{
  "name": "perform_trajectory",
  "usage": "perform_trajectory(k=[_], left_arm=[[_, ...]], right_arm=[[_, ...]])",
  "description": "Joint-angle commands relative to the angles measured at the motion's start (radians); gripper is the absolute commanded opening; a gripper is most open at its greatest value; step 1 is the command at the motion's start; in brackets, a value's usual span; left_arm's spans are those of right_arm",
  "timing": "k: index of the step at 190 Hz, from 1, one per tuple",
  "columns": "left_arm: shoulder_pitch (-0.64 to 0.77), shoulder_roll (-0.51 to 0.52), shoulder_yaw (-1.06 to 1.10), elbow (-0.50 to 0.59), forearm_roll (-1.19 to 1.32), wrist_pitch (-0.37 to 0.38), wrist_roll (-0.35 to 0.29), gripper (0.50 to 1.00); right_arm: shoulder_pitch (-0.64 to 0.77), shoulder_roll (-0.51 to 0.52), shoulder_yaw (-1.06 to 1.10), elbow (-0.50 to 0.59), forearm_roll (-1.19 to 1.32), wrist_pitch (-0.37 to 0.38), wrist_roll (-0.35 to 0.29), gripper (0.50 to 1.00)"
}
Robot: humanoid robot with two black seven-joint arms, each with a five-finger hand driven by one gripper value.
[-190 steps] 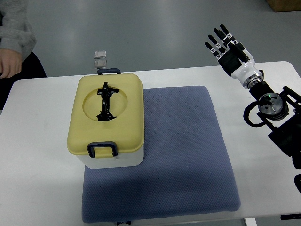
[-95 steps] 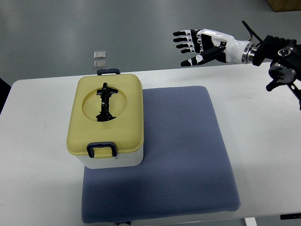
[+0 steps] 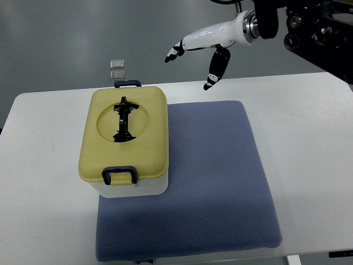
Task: Open white storage box with right hand
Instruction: 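Reach the right hand over the black handle on the yellow lid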
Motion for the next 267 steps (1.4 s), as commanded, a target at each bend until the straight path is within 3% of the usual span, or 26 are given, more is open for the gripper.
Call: perform_trajectory(k=[1,109,171,267], left_arm=[[0.0,0.0,0.001,0.0,0.0,0.0,0.0,1.0],[0.0,0.0,0.001,0.001,0.0,0.0,0.0,1.0],[0.0,0.0,0.0,0.003,0.0,0.002,0.0,1.0],[-0.001,0.0,0.001,0.003,0.0,0.002,0.0,1.0]], right_arm=[[-0.002,0.045,-0.005,-0.001,-0.032,0.0,0.0,0.924],[-0.048,0.163,-0.002,-0.01,-0.053,-0.163,0.011,0.924],[-0.066,0.217,0.0,-0.015,-0.052,-0.175,0.02,0.921],[-0.12,0.238,0.0,-0.016,-0.048,-0.267,0.022,0.887]])
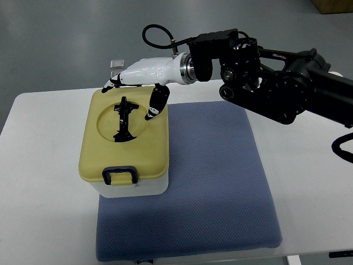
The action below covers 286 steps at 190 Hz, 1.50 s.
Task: Open white storage box with right hand
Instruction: 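Reach the right hand over the black handle on the yellow lid, then close the right hand fingers around the black lid handle, then lift the yellow lid off the white box with the right hand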
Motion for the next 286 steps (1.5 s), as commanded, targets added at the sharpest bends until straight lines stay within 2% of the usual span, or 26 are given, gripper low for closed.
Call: perform_trajectory(k=[1,36,47,87,108,122,133,171,181,194,286], left_arm=[[0.0,0.0,0.0,0.003,0.0,0.0,0.0,1.0],[0.0,0.0,0.0,0.004,0.0,0.0,0.0,1.0],[0.0,0.0,0.0,0.004,0.0,0.0,0.0,1.0],[0.0,0.0,0.0,0.003,0.0,0.0,0.0,1.0],[-0.001,0.0,0.0,0.003,0.0,0.0,0.0,1.0],[0.0,0.0,0.0,0.003,0.0,0.0,0.0,1.0],[0.0,0.0,0.0,0.004,0.0,0.0,0.0,1.0],[-0.001,0.0,-0.001,0.004,0.0,0.0,0.0,1.0],[0.0,0.0,-0.001,0.004,0.0,0.0,0.0,1.0],[-0.001,0.0,-0.001,0.004,0.0,0.0,0.0,1.0],[-0.001,0.0,-0.001,0.008,0.0,0.0,0.0,1.0]], right_arm=[[-0.016,0.001,0.001,0.0,0.003,-0.019,0.001,0.885],[-0.028,0.005,0.001,0.0,0.012,-0.042,0.001,0.86],[-0.031,0.005,0.001,0.0,0.02,-0.045,0.001,0.832],[-0.033,0.005,0.006,0.001,0.029,-0.051,0.006,0.793],[-0.033,0.008,0.005,0.001,0.056,-0.063,0.013,0.754],[-0.033,0.008,0.005,0.001,0.061,-0.063,0.015,0.715],[-0.033,0.008,0.005,0.001,0.064,-0.063,0.018,0.656],[-0.037,0.01,0.005,0.001,0.063,-0.063,0.03,0.578],[-0.039,0.01,0.005,0.001,0.063,-0.063,0.03,0.531],[-0.039,0.01,0.003,0.001,0.063,-0.065,0.03,0.5],[0.001,-0.013,0.018,0.015,0.095,-0.043,0.03,0.5]])
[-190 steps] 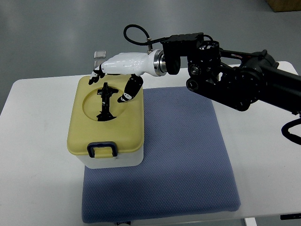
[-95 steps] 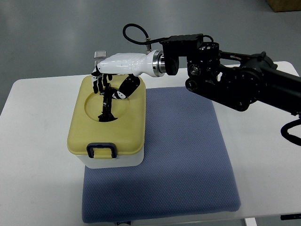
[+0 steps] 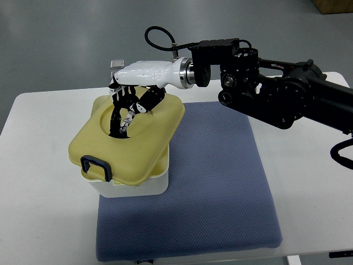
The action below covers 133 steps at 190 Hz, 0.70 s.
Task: Open white storage box with right hand
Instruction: 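Lift the yellow lid off the white box with the right hand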
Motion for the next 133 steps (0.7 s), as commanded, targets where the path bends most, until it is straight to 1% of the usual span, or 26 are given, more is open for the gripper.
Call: perform_trajectory(k=[1,19,38,70,74,108,133], left_arm=[[-0.001,0.0,0.0,0.0,0.0,0.0,0.0,1.0],[0.0,0.0,0.0,0.0,0.0,0.0,0.0,1.0],[0.0,0.0,0.0,0.002,0.0,0.0,0.0,1.0],[0.0,0.0,0.0,0.0,0.0,0.0,0.0,1.0],[0.0,0.0,0.0,0.0,0.0,0.0,0.0,1.0],[0.0,0.0,0.002,-0.001,0.0,0.0,0.0,1.0],[-0.001,0.0,0.002,-0.003,0.0,0.0,0.0,1.0]], right_arm=[[0.033,-0.015,0.007,0.009,0.024,0.015,0.0,0.5],[0.074,-0.048,0.007,0.01,0.057,0.032,0.0,0.5],[0.12,-0.096,0.007,0.013,0.085,0.067,0.0,0.5],[0.152,-0.222,0.007,0.055,0.093,0.185,0.0,0.5],[0.152,-0.229,0.007,0.059,0.093,0.192,0.0,0.5],[0.151,-0.392,0.005,0.121,0.093,0.305,0.0,0.5],[0.149,-0.51,0.005,0.144,0.09,0.305,0.006,0.5]])
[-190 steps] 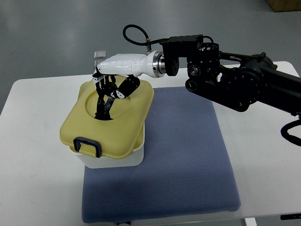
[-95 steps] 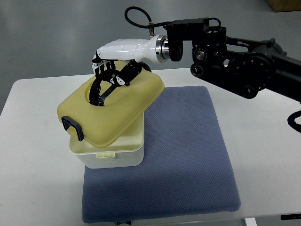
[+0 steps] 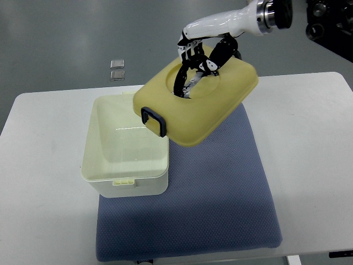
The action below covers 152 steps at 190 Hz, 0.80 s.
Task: Open white storage box with right hand
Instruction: 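Lift the yellow lid off the white box with the right hand, then lower the held yellow lid onto the blue cushion beside the box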
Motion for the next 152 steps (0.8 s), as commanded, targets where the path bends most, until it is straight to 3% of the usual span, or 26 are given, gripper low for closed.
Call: perform_trajectory(k=[1,40,73,115,152], left_arm=[[-0.001,0.0,0.0,-0.001,0.0,0.0,0.0,1.0],[0.001,0.0,0.0,-0.005,0.0,0.0,0.0,1.0],[0.001,0.0,0.002,-0.005,0.0,-0.002,0.0,1.0],[0.001,0.0,0.002,-0.005,0.0,0.0,0.0,1.0],[0.001,0.0,0.002,-0.007,0.0,-0.002,0.0,1.0]], right_arm=[[-0.002,-0.094,-0.001,0.019,-0.002,0.007,0.006,0.5],[-0.011,-0.227,-0.019,0.023,-0.013,0.007,0.026,0.5],[-0.08,-0.273,-0.062,0.02,-0.076,0.007,0.026,0.5],[-0.191,-0.256,-0.07,0.016,-0.142,0.007,0.026,0.5],[-0.241,-0.172,-0.07,0.011,-0.209,0.007,0.025,0.5]])
